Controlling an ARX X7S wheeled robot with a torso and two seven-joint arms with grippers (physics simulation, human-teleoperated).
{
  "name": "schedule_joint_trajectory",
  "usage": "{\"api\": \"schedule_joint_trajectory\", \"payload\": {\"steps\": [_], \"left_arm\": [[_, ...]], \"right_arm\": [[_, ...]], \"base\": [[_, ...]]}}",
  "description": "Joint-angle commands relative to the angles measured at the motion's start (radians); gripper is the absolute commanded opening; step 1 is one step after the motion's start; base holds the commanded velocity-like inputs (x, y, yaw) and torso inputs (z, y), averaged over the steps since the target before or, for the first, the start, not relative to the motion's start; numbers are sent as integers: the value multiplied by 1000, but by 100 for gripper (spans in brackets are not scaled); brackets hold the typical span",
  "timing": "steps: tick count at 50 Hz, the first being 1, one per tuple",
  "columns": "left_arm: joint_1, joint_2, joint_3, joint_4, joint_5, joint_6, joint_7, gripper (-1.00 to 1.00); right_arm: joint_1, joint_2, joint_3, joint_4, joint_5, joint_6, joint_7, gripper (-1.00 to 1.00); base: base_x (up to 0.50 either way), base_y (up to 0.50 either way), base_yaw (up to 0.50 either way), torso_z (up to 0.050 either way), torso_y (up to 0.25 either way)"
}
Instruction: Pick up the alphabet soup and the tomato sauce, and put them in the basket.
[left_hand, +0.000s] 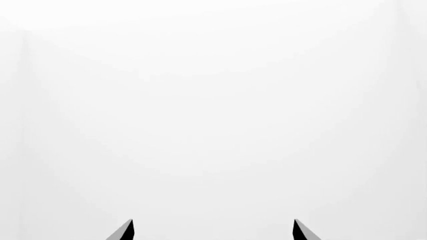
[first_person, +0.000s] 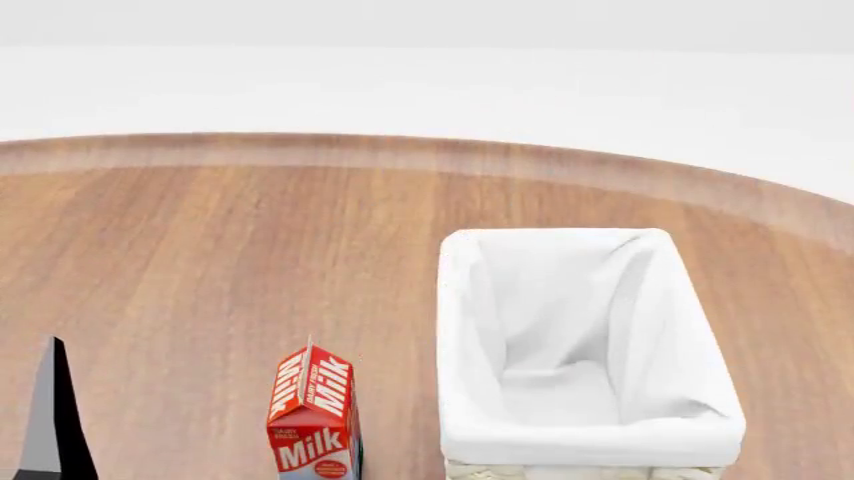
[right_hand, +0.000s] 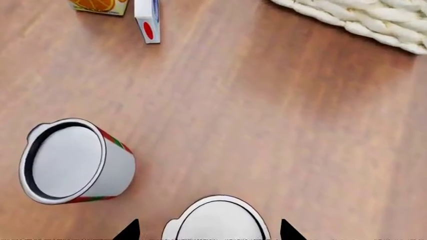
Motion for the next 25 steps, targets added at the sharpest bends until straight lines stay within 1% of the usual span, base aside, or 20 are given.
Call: {"api": "schedule_joint_trajectory", "payload": {"steps": [1,25], "left_arm": [[-1,-4,7,-5,1,3,-5,100],[-6,-11,18,-11,-1,5,-15,100]], "right_arm": [[-31,-11,5,41,-3,-26,-28,100],[-93,-29,18,123,-2,-78,-86,100]], "base": [[0,0,0,0,0],[0,0,0,0,0]]}}
